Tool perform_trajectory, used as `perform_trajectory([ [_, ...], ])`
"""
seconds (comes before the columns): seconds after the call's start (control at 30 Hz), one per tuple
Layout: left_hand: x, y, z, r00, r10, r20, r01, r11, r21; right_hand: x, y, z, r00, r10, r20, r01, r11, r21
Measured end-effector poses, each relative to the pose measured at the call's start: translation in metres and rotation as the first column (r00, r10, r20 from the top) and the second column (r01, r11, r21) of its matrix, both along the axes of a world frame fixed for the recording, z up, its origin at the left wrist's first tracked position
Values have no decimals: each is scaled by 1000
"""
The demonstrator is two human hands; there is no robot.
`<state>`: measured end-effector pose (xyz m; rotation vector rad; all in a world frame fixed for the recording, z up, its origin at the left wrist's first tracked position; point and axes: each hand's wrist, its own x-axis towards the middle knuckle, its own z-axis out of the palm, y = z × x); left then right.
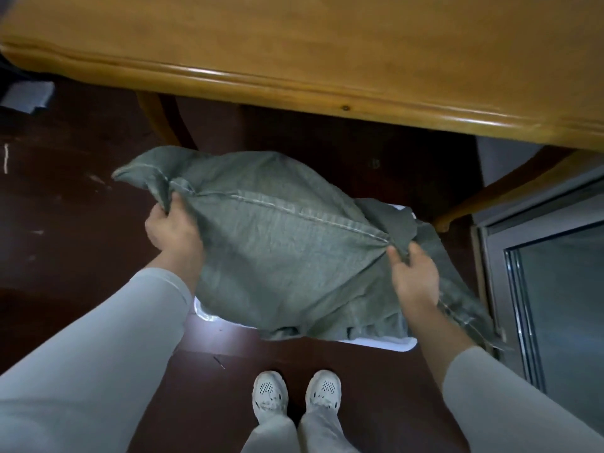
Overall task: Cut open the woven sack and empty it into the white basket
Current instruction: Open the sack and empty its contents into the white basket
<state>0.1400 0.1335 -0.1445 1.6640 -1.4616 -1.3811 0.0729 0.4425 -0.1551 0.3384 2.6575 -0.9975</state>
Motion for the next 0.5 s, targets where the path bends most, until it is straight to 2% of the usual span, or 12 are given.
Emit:
perform_trajectory([
  [0.07,6,2,0,999,44,19,-44,999,29,-4,0,2,1000,-24,-14,24,999,-31],
  [0.2,9,-2,9,993,119,8,-119,991,62,-2,-4,18,985,-108,-138,89,987,-133],
  [0.3,15,0,17,991,93,100,-95,995,15,0,-6,25,994,-30,-107,23,998,-64],
  [0.4,14,1,24,989,79,124,-72,996,-57,-14,-8,34,988,-24,-152,8,994,-107],
  [0.5,12,3,23,989,86,118,-81,996,-46,-15,-9,33,983,12,-185,-24,998,-62],
])
